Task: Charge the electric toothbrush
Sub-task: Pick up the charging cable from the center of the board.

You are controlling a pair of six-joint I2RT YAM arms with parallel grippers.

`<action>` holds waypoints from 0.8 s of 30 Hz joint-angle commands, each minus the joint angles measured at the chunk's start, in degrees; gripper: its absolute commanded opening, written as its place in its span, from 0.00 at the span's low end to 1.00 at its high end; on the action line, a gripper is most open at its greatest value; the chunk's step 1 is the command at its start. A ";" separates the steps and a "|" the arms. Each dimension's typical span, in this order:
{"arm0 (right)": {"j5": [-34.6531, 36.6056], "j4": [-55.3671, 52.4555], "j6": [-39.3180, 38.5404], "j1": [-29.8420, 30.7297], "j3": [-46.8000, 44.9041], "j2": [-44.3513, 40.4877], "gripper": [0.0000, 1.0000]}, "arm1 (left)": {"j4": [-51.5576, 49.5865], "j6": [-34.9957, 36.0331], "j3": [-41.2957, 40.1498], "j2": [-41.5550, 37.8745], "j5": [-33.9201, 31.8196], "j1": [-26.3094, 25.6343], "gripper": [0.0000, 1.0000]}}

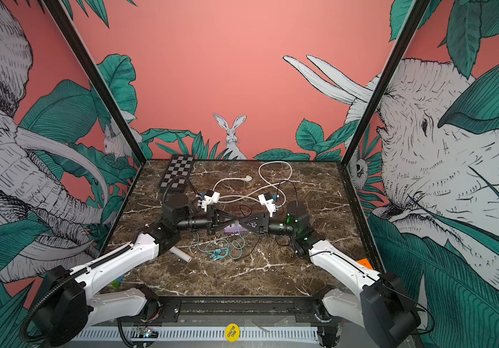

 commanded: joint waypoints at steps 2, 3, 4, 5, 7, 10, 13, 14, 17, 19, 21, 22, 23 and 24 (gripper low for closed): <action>-0.28 7.03 1.10 -0.07 1.98 1.87 0.39 | 3.34 -0.27 -1.24 -2.30 1.84 0.13 0.00; -0.35 6.82 0.98 -0.08 2.30 2.28 0.38 | 3.56 -0.38 -1.35 -2.39 1.93 0.11 0.00; -0.40 7.04 0.97 -0.09 2.38 2.64 0.36 | 3.95 -0.56 -1.44 -2.53 2.02 0.08 0.00; -0.40 7.55 1.10 -0.17 2.39 2.98 0.34 | 4.38 -0.75 -1.55 -2.58 2.19 0.13 0.00; -0.88 9.86 1.85 -0.13 2.22 3.32 0.33 | 4.39 -0.67 -1.77 -2.75 2.45 0.10 0.00; -1.53 10.75 2.12 -0.55 2.30 3.03 0.27 | 3.55 -0.24 -2.16 -3.38 3.11 0.08 0.00; -2.29 10.49 1.90 -0.69 2.59 2.49 0.21 | 3.21 0.01 -2.85 -3.98 3.16 0.08 0.00; -2.97 10.57 1.98 -0.63 2.61 2.38 0.19 | 3.00 0.13 -2.78 -3.97 3.29 0.08 0.00; -3.95 10.50 2.08 -0.64 2.77 2.27 0.14 | 2.82 0.32 -2.35 -3.78 3.47 0.08 0.00; -5.17 10.17 2.11 -0.65 3.04 2.34 0.14 | 2.28 0.64 -1.85 -3.69 3.53 0.08 0.00; -6.71 8.60 1.61 -0.63 3.57 2.32 0.16 | 1.20 1.41 -1.37 -3.54 3.53 0.08 0.00; -7.08 8.55 1.51 -0.69 3.50 2.33 0.16 | 0.85 1.68 -1.20 -3.50 3.53 0.08 0.00; -7.16 8.36 1.22 -0.62 3.36 2.00 0.16 | 0.87 1.75 -1.07 -3.34 3.61 0.08 0.00; -7.14 7.62 0.68 -0.62 3.33 1.66 0.16 | 0.73 1.71 -1.10 -3.20 3.63 0.08 0.00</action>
